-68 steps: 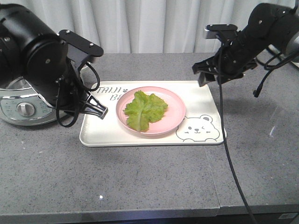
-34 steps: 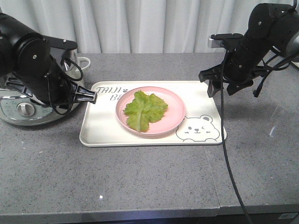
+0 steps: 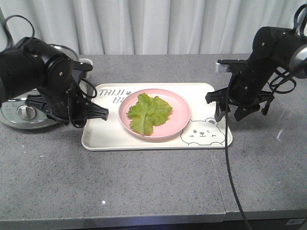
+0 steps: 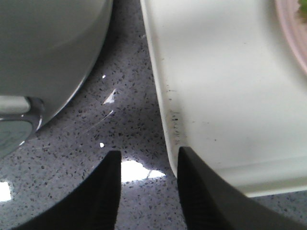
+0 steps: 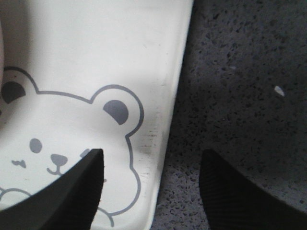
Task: Transfer vegetables to tray and serve
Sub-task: 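Release the plate and lower both grippers to the tray's short edges, then close both grippers on the tray edges and lift the tray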
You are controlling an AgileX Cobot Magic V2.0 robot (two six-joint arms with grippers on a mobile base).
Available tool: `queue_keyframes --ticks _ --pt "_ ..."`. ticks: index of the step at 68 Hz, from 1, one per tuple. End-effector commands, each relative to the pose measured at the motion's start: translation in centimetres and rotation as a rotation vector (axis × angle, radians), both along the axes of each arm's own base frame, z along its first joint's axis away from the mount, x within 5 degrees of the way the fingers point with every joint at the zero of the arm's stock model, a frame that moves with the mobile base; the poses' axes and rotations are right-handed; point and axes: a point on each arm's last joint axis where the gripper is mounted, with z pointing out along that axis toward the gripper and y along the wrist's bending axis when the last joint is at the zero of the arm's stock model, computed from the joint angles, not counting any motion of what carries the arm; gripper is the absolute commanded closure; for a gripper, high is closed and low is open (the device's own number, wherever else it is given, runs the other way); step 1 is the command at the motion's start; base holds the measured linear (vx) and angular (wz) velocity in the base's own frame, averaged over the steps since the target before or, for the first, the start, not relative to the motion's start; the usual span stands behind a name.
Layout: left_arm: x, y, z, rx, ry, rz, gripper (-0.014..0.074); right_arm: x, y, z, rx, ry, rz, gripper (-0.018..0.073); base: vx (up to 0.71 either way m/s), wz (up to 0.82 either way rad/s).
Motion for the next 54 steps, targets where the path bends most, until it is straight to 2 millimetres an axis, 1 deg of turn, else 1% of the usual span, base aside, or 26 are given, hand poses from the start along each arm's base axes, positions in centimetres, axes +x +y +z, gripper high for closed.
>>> queue_keyframes --ticks 1,8,23,54 --pt "0.1 0.0 1.6 -0.021 -0.068 -0.009 0.0331 -0.8 -0.3 2.6 0.002 -0.029 0.008 0.0137 0.0 0.0" --pt "0.3 -0.1 0.9 -0.017 -0.051 -0.008 0.0331 -0.8 -0.5 2.6 -0.011 -0.031 0.01 0.0137 0.0 0.0" --pt "0.7 -0.3 0.3 -0.019 -0.046 -0.011 0.0331 -0.6 -0.5 2.2 -0.015 -0.023 0.01 0.0137 0.0 0.0" --pt "1.1 -0.6 0.2 -0.039 -0.081 -0.023 0.0331 -0.6 -0.5 2.1 -0.016 -0.022 0.012 0.0137 0.0 0.0"
